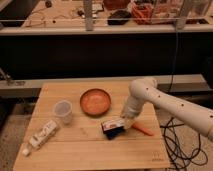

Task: Place the eraser on the white sponge

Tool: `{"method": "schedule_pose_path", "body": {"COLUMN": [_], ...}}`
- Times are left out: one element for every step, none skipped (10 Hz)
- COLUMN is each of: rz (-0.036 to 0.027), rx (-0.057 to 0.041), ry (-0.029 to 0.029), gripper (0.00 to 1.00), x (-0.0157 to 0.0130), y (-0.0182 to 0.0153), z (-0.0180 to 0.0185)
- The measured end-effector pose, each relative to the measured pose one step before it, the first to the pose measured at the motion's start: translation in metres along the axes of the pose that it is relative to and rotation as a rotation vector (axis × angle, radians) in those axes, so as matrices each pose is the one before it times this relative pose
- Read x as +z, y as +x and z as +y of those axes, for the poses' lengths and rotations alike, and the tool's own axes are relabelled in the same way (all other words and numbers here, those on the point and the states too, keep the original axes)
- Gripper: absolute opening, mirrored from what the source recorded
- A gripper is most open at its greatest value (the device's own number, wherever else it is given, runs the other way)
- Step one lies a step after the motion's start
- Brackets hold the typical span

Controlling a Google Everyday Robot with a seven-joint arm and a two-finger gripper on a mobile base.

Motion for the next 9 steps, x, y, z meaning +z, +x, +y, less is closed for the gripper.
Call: {"method": "schedule_pose_path", "body": {"rz": [-0.00063, -0.00075, 0.00109, 0.00078, -0.00065, -0.00383, -0.00617, -0.01566, -0.01124], "rx": [-0.00114, 0.00107, 0.00676, 0.00861, 0.01073, 0.03126, 0.02237, 0.01756, 0.01371], "ry": [-0.00283, -0.00176, 0.00169, 0.00715, 0.00402, 0.00095, 0.00061, 0.00307, 0.00679], "gripper": [0.75, 0.80, 0.80, 0.80, 0.80, 0.80, 0.80, 0.80, 0.80], "x": [0.00027, -0.00035, -0.00009, -0.00046, 0.00043, 0.00039, -0.00042, -0.00198, -0.00242], "y": [-0.00049, 0.00049, 0.00185, -0.00037, -0.00084, 0.00241, 0.00203, 0.00228, 0.00335], "z": [0.00078, 0.00227, 0.00078, -0.00311, -0.00200, -0.00063, -0.00049, 0.00066, 0.00182]}}
